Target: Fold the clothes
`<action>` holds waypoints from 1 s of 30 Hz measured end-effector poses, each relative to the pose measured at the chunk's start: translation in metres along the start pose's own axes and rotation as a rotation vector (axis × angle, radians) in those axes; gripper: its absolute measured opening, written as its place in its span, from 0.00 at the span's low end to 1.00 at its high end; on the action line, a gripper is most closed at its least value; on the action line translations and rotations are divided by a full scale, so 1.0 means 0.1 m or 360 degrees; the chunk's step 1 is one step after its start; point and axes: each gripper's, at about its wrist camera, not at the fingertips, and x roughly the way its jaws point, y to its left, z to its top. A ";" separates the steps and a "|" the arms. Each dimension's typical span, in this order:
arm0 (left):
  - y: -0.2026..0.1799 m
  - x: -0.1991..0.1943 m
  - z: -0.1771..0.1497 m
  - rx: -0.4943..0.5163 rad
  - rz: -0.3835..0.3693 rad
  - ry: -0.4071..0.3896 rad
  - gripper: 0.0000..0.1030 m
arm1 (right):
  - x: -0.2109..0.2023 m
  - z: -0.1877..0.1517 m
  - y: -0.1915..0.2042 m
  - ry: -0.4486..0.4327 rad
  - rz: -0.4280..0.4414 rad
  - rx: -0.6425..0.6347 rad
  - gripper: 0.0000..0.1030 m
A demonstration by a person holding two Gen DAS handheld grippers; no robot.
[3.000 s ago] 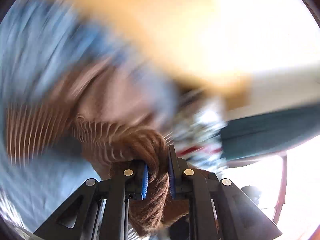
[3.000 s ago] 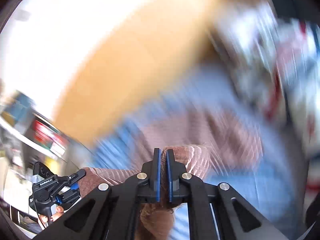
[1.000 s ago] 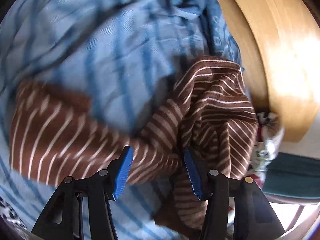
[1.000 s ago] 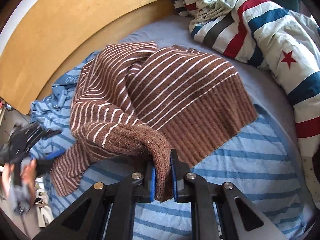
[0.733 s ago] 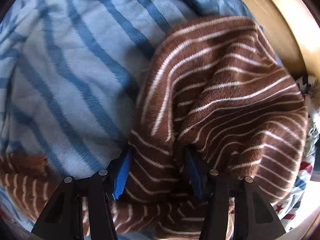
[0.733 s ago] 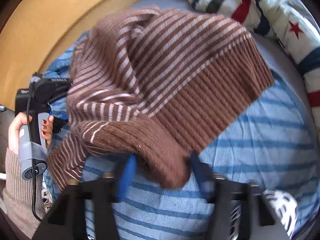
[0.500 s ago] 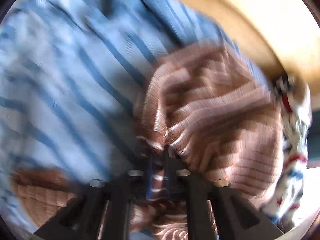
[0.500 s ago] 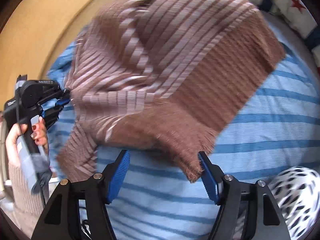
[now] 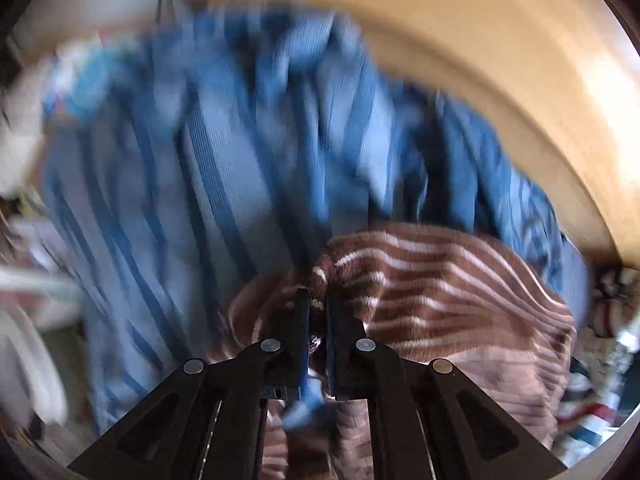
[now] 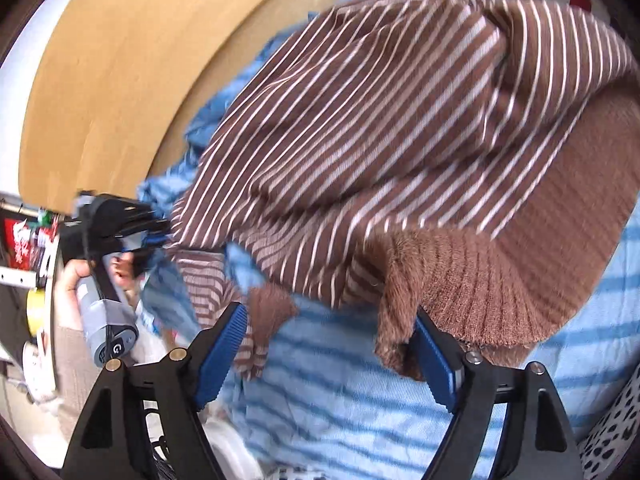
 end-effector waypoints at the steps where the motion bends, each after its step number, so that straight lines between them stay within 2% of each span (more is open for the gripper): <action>1: 0.10 -0.02 -0.08 -0.0077 -0.0100 0.0008 0.08 | -0.03 -0.05 -0.03 0.0020 0.0012 -0.0001 0.82; 3: 0.24 -0.23 -0.34 -0.0179 -0.0387 -0.0005 0.32 | -0.13 -0.14 -0.11 0.0037 0.0022 -0.0032 0.81; 4: 0.27 -0.33 -0.47 -0.0204 -0.0506 -0.0013 0.63 | -0.19 -0.18 -0.16 0.0034 0.0020 -0.0060 0.81; 5: 0.31 -0.44 -0.66 -0.0206 -0.0652 -0.0019 0.83 | -0.27 -0.21 -0.20 0.0021 -0.0004 -0.0085 0.81; 7: 0.32 -0.50 -0.96 -0.0169 -0.0772 0.0021 0.83 | -0.42 -0.19 -0.40 -0.0008 -0.0116 -0.0098 0.81; 9: 0.31 -0.38 -1.31 -0.0154 -0.0738 0.0096 0.81 | -0.50 -0.15 -0.61 -0.0029 -0.0193 -0.0036 0.81; 12: 0.27 0.12 -1.81 -0.0101 -0.0539 0.0346 0.68 | -0.60 -0.07 -0.94 -0.0049 -0.0278 0.0102 0.79; 14: 0.37 0.53 -2.16 -0.0227 -0.0518 0.0579 0.64 | -0.68 0.00 -1.10 -0.0076 -0.0298 0.0166 0.79; 16: 0.44 0.78 -2.41 -0.0299 -0.0503 0.0691 0.64 | -0.82 0.03 -1.20 -0.0126 -0.0320 0.0167 0.79; 17: 0.42 0.84 -2.49 -0.0297 -0.0533 0.0701 0.64 | -0.86 0.05 -1.21 -0.0150 -0.0337 0.0154 0.79; 19: 0.35 0.90 -2.61 -0.0271 -0.0595 0.0692 0.64 | -0.94 0.09 -1.24 -0.0184 -0.0355 0.0139 0.79; 21: 0.18 0.87 -2.63 -0.0167 -0.0607 0.0577 0.64 | -1.01 0.11 -1.29 -0.0206 -0.0352 0.0148 0.79; 22: 0.11 0.87 -2.62 -0.0101 -0.0584 0.0522 0.48 | -1.04 0.11 -1.32 -0.0217 -0.0348 0.0158 0.79; 23: 0.04 0.92 -2.60 0.0005 -0.0489 0.0486 0.12 | -1.06 0.10 -1.32 -0.0236 -0.0352 0.0169 0.79; 25: 0.07 1.00 -2.55 -0.0019 -0.0392 0.0521 0.12 | -1.11 0.07 -1.30 -0.0289 -0.0372 0.0159 0.78; 26: 0.15 0.91 -2.51 -0.0088 -0.0369 0.0544 0.12 | -1.16 0.05 -1.28 -0.0322 -0.0381 0.0147 0.77; 28: 0.24 0.50 -2.43 0.0023 -0.0270 0.0440 0.12 | -1.30 -0.02 -1.24 -0.0415 -0.0383 0.0120 0.77; 30: 0.40 -0.02 -2.39 0.0227 -0.0212 0.0217 0.12 | -1.41 -0.08 -1.20 -0.0518 -0.0423 0.0117 0.81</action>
